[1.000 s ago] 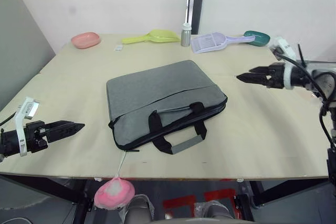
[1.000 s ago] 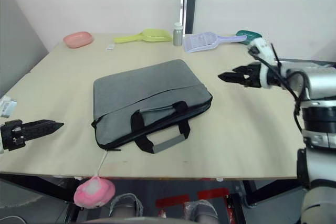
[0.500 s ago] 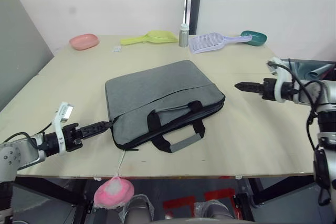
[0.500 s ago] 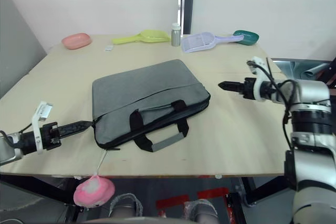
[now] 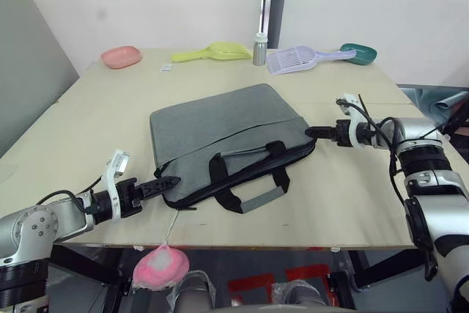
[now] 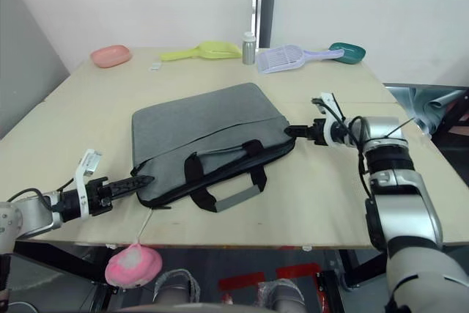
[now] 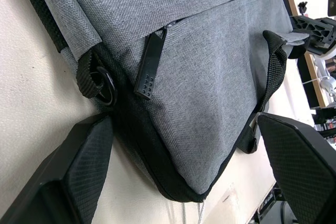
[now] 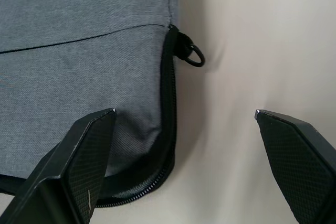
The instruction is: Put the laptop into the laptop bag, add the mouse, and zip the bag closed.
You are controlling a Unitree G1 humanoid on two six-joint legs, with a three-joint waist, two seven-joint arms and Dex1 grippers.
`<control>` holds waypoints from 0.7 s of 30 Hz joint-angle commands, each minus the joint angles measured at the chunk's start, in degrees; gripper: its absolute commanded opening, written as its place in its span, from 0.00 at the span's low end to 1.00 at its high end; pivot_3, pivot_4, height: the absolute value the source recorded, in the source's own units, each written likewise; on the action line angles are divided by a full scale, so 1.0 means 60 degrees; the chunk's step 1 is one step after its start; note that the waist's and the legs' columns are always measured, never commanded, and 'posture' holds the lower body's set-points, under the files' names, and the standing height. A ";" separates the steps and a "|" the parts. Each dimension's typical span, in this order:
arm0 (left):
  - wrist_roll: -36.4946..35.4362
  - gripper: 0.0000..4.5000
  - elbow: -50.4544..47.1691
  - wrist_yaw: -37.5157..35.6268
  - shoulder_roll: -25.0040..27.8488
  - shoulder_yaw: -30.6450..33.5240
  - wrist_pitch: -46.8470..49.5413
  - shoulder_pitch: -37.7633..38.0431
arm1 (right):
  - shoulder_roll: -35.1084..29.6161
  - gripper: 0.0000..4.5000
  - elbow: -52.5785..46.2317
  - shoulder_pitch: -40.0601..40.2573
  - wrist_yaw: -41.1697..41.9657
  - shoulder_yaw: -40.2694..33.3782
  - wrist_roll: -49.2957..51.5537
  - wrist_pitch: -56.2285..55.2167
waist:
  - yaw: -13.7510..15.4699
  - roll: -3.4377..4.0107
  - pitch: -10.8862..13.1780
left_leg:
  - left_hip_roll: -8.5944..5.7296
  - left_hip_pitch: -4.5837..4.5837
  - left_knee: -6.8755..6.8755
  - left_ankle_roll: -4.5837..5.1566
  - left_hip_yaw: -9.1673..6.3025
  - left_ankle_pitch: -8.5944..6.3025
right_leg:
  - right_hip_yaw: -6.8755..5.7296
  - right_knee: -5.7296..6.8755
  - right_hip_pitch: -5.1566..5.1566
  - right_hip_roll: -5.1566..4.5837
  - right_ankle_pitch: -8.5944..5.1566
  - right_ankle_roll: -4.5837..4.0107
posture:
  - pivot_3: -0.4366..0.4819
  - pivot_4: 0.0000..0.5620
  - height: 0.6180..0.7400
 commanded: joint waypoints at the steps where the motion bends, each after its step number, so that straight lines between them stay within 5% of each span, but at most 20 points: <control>1: 0.0123 0.82 0.0183 0.0386 -0.0349 -0.0303 -0.0146 -0.0360 | 0.0085 0.81 0.0035 -0.0248 0.0280 0.0037 -0.0051 -0.0262 | 0.0037 0.0000 0.0000 | -0.0001 0.0000 0.0003 0.0002 0.0000 0.0001 | -0.0003 0.0001 0.0003 -0.0004 0.0000 0.0000 | 0.48 0.27 1.00; 11: 0.1205 0.04 0.0873 0.0413 0.0193 -0.0877 -0.0919 -0.0790 | -0.0232 0.05 -0.1089 0.0352 0.0877 0.0095 0.0058 0.0053 | 0.0091 0.0000 0.0000 | -0.0009 -0.0006 0.0010 0.0020 -0.0004 0.0006 | -0.0016 0.0000 0.0013 -0.0018 -0.0001 0.0002 | 0.48 0.27 1.00; 21: 0.2173 0.00 0.3106 -0.0920 0.1799 -0.1143 -0.2030 -0.2523 | -0.0894 0.00 -0.6408 0.2726 0.1412 0.0407 0.1386 0.1742 | 0.0048 0.0004 0.0002 | -0.0005 0.0012 -0.0009 0.0021 -0.0008 0.0013 | -0.0013 0.0008 0.0015 -0.0010 0.0000 0.0009 | 0.48 0.27 1.00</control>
